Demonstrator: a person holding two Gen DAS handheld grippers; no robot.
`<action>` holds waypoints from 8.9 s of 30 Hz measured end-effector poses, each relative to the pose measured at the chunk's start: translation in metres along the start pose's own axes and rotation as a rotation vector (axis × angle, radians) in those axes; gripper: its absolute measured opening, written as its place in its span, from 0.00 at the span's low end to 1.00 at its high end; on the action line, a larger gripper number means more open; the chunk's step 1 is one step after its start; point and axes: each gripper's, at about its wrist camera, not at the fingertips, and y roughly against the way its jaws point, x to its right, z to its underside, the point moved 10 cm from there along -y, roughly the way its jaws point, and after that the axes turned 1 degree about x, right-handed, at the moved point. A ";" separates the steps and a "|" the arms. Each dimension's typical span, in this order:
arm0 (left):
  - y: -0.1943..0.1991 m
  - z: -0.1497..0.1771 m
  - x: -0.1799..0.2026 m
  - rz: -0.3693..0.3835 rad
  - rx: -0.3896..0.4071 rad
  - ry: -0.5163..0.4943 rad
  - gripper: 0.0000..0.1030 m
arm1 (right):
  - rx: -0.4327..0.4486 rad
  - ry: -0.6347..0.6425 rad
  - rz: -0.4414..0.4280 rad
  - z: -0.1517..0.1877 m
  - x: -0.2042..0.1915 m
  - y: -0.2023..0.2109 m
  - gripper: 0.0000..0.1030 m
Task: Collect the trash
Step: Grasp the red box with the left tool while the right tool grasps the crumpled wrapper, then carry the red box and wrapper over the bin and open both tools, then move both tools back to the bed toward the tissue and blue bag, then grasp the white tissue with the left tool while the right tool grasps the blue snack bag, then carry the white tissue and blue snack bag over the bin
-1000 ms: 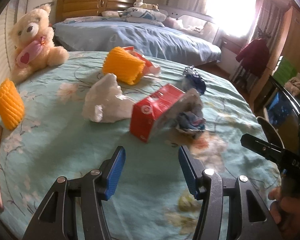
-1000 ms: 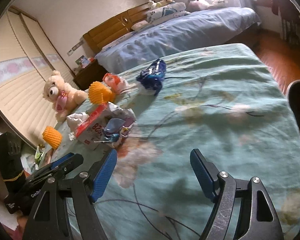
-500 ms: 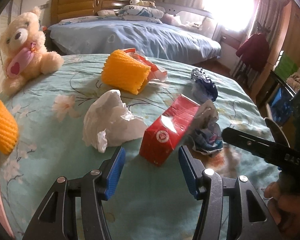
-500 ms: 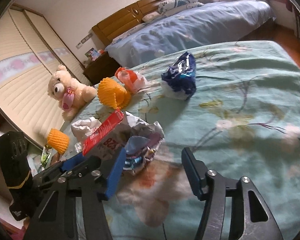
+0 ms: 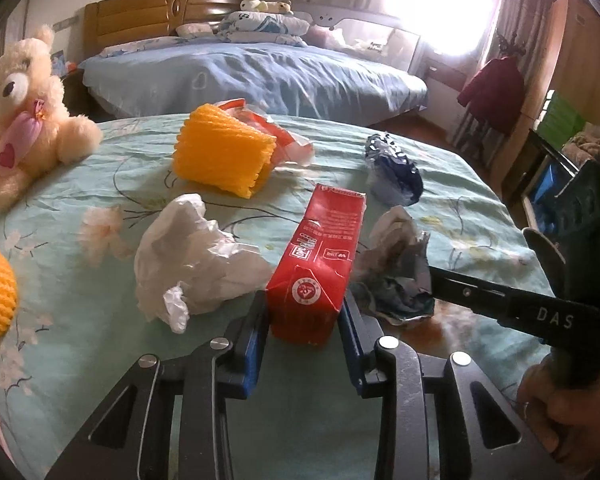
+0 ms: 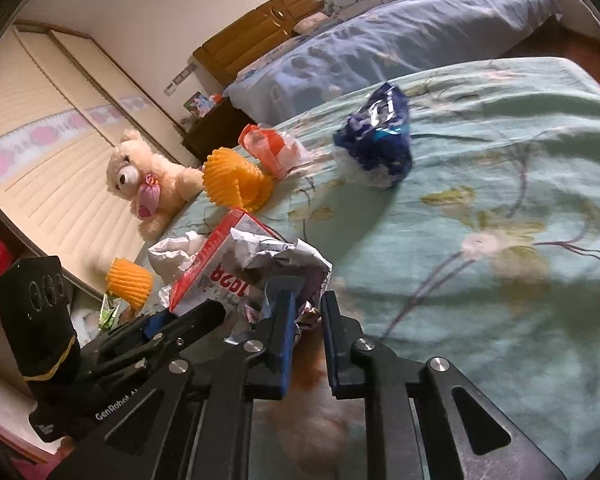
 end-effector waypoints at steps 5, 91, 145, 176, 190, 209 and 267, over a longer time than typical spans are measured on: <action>0.008 0.003 0.018 0.016 0.017 -0.008 0.31 | 0.033 -0.014 0.017 0.003 0.012 0.022 0.13; -0.056 0.007 0.323 0.292 -0.051 -0.398 0.31 | 0.329 -0.300 0.508 0.023 0.262 0.263 0.13; 0.028 0.020 0.107 0.063 0.012 -0.020 0.68 | 0.197 -0.138 0.276 0.003 0.109 0.148 0.91; 0.044 0.013 -0.025 -0.133 0.043 0.180 0.72 | 0.062 0.030 0.188 -0.023 0.030 0.032 0.91; 0.017 -0.011 -0.054 -0.160 0.043 0.200 0.75 | 0.059 0.049 0.194 -0.060 0.031 -0.012 0.91; -0.022 -0.021 -0.051 -0.104 0.012 0.185 0.41 | 0.066 0.071 0.230 -0.079 0.046 -0.032 0.46; -0.017 0.004 0.215 0.236 -0.031 -0.186 0.40 | 0.313 -0.172 0.373 0.022 0.165 0.215 0.45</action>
